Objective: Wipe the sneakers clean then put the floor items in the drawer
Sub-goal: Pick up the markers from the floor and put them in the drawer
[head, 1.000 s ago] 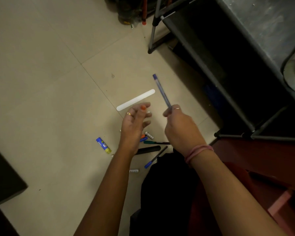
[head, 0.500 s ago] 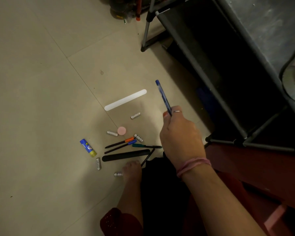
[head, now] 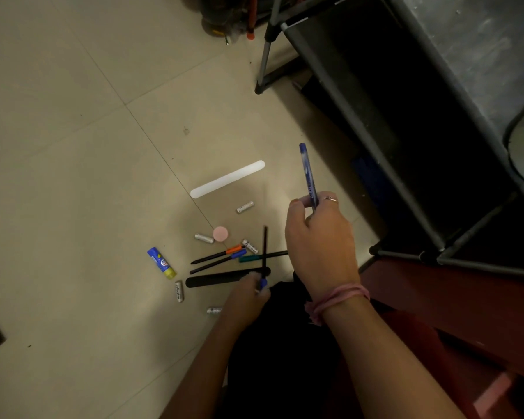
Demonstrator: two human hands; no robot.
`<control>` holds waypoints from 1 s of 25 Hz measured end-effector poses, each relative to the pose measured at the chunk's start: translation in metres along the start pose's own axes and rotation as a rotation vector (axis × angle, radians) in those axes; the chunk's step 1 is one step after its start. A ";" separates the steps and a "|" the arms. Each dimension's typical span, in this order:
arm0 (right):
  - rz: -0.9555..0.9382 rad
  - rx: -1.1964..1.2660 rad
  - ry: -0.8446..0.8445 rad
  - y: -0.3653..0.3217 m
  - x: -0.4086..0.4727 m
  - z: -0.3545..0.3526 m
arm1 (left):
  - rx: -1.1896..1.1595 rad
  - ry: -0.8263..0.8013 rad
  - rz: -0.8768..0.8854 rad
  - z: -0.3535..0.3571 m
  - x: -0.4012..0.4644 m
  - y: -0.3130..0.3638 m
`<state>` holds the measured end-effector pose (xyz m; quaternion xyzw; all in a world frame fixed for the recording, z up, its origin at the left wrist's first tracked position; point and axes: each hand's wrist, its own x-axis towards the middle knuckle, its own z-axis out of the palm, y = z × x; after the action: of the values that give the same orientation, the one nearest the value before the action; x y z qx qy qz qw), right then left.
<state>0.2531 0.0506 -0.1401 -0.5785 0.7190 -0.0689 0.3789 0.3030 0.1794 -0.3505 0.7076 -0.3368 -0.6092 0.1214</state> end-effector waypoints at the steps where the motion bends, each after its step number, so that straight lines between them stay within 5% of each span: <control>1: 0.017 0.012 -0.004 0.002 -0.001 0.001 | -0.156 0.078 0.037 -0.011 -0.018 0.019; 4: 0.063 0.030 -0.054 0.004 -0.005 0.005 | -0.486 0.189 0.231 -0.048 -0.070 0.077; 8: 0.006 -0.003 -0.134 0.002 -0.008 0.006 | -0.463 0.063 0.438 -0.080 -0.101 0.119; 12: -0.009 0.075 0.006 -0.007 -0.006 -0.001 | -0.440 -0.044 0.485 -0.096 -0.098 0.126; 14: 0.033 0.132 0.117 -0.007 -0.003 -0.004 | -0.417 0.111 0.388 -0.089 -0.070 0.102; 17: 0.110 0.227 0.146 -0.006 0.000 -0.004 | -0.100 0.432 0.127 -0.059 0.001 0.044; 25: 0.027 0.002 0.068 -0.007 -0.003 -0.005 | 0.788 0.218 0.148 0.002 0.080 -0.007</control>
<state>0.2554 0.0491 -0.1316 -0.5656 0.7393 -0.0842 0.3557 0.3059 0.1347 -0.4177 0.7342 -0.5792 -0.3449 -0.0801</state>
